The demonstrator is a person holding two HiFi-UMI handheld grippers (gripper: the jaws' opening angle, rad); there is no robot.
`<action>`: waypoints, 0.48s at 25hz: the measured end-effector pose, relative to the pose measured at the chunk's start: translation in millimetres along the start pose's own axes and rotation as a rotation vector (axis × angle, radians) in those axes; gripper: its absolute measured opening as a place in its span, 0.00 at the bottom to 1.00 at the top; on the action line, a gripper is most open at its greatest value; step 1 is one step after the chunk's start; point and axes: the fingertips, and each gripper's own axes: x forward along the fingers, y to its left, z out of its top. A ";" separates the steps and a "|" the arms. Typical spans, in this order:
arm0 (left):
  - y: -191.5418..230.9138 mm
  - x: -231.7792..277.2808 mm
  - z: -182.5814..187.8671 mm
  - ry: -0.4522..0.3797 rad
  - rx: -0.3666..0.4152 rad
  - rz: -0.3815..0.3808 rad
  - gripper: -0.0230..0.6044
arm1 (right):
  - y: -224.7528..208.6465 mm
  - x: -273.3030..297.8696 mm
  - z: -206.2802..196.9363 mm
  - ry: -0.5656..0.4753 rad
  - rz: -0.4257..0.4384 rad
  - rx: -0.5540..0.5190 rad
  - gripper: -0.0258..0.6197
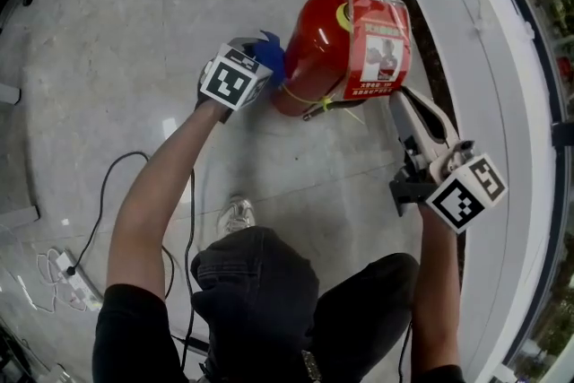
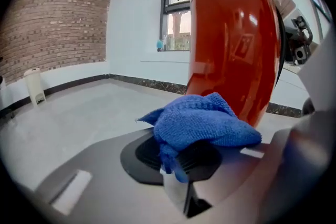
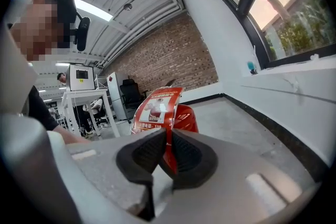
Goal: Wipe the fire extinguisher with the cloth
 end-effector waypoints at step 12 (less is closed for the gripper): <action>25.2 45.4 25.4 -0.043 0.041 -0.068 0.10 | 6.8 -14.3 -7.7 0.033 0.031 -0.115 0.10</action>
